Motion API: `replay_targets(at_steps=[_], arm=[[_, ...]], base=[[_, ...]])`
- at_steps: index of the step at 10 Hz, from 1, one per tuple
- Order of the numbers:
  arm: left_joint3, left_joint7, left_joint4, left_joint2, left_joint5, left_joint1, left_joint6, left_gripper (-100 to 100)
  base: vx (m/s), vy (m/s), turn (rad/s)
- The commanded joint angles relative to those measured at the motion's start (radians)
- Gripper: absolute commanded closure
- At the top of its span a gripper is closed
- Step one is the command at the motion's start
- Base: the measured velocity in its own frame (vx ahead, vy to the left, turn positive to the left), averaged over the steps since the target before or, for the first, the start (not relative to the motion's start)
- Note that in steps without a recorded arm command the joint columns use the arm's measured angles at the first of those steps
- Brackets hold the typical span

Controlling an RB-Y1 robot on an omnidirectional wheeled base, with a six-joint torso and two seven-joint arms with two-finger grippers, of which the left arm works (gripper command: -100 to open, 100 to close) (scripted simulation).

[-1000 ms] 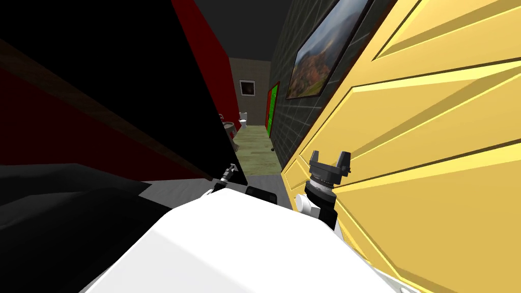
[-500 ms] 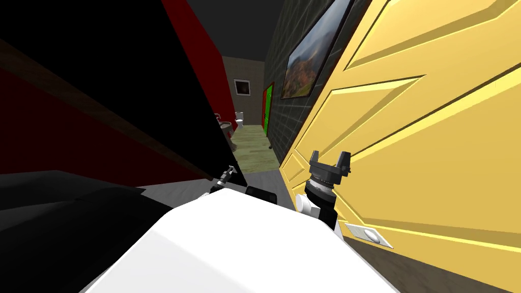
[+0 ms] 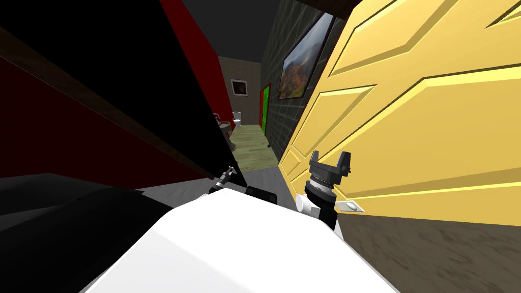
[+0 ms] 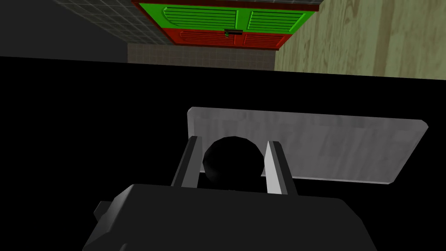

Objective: Pull the door open

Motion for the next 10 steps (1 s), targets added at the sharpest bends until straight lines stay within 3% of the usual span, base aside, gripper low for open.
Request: replay_targets(at_steps=[1,6,7,10], arm=[[-0.005,0.008,0.014,0.008,-0.003,0.0,-0.018,100],[-0.018,0.033,0.054,0.037,-0.013,-0.005,-0.072,100],[-0.019,0.029,0.05,0.032,-0.013,-0.005,-0.063,100],[-0.04,0.032,0.099,0.02,-0.024,-0.075,-0.048,100]], base=[[-0.195,0.077,-0.154],[-0.235,0.057,-0.146],[-0.114,0.027,-0.03],[-0.183,0.049,-0.032]])
